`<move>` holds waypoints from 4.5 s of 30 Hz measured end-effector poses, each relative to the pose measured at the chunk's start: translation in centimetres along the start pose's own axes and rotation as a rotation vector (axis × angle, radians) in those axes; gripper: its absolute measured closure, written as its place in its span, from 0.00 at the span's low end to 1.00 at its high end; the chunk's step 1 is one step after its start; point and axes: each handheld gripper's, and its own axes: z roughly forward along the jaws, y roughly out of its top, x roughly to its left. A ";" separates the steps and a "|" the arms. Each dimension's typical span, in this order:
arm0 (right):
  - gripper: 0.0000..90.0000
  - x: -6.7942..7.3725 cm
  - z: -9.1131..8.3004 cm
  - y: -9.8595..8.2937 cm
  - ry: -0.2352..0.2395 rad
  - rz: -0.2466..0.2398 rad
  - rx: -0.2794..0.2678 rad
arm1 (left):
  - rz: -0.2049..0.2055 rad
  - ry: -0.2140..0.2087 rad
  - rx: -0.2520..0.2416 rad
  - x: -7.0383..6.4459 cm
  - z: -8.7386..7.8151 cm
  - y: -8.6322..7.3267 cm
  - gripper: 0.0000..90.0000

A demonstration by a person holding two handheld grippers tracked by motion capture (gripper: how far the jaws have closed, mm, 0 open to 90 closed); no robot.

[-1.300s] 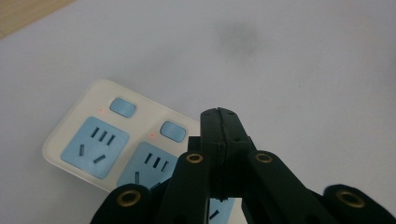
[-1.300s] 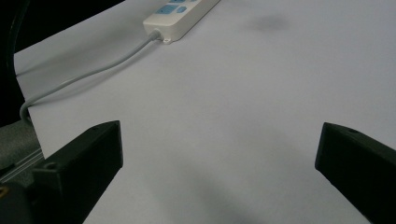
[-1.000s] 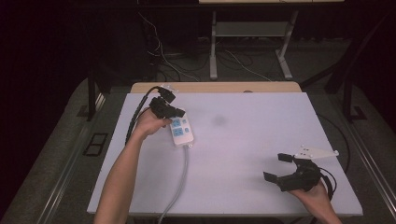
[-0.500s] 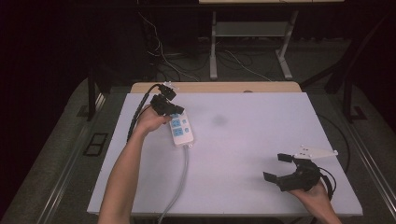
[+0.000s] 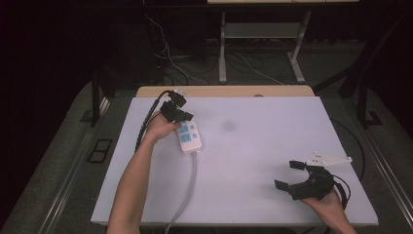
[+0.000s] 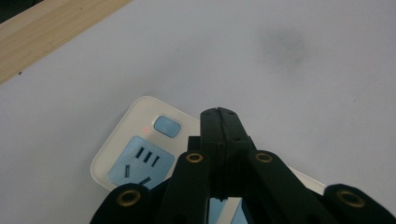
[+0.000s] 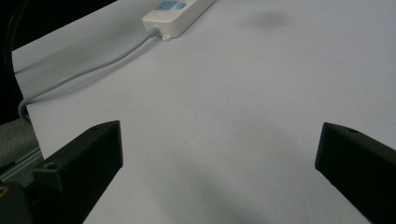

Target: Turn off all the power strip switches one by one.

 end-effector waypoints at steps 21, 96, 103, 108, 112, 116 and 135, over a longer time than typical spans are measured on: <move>0.01 0.0 0.0 -0.1 0.000 -0.004 0.007 | -0.017 -0.018 0.037 -0.1 2.1 -1.1 0.99; 0.01 0.1 -0.1 -0.1 -0.004 -0.014 0.015 | -0.125 -0.014 0.003 0.2 1.9 -1.5 0.99; 0.01 0.1 0.1 -0.1 -0.006 -0.014 0.018 | -0.132 0.002 0.001 0.9 1.2 -1.5 0.99; 0.01 0.0 0.0 -0.1 -0.006 -0.012 0.017 | -0.133 0.013 -0.014 1.4 0.6 -0.9 0.99; 0.01 0.0 0.0 -0.2 -0.006 -0.010 0.019 | -0.138 0.018 -0.018 1.8 0.6 -0.7 0.99; 0.01 -0.1 0.1 -0.2 -0.006 -0.005 0.021 | -0.142 0.019 -0.020 2.1 0.9 -0.7 0.99; 0.01 -0.1 0.1 -0.3 -0.010 -0.002 0.024 | -0.226 0.031 -0.083 3.0 2.1 -0.6 0.99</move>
